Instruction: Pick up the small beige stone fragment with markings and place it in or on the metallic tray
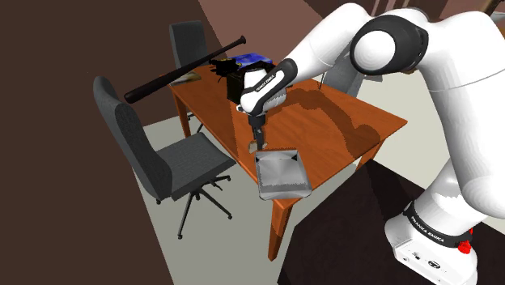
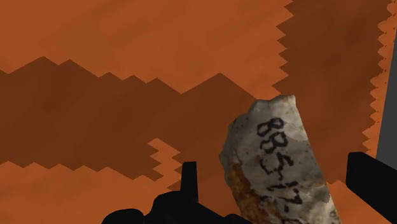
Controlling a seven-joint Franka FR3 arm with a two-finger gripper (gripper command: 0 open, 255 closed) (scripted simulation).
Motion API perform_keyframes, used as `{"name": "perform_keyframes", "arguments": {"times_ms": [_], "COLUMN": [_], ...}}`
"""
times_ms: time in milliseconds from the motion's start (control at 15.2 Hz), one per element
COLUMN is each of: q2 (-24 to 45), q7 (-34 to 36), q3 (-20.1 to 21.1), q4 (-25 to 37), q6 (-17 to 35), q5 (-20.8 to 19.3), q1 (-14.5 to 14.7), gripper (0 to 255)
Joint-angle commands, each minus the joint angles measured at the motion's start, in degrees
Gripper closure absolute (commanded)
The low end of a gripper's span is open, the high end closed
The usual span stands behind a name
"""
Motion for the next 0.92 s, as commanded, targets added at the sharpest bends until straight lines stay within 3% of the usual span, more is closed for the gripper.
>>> {"name": "perform_keyframes", "arguments": {"times_ms": [0,264,330,858], "q2": [0.2,0.2,0.2,0.2], "q7": [0.0,0.0,0.0,0.0], "q3": [0.0,0.0,0.0,0.0], "q4": [0.1,0.1,0.1,0.1], "q6": [0.0,0.0,0.0,0.1], "q5": [0.0,0.0,0.0,0.0], "q1": [0.0,0.0,0.0,0.0], "gripper": [0,0,255,255]}}
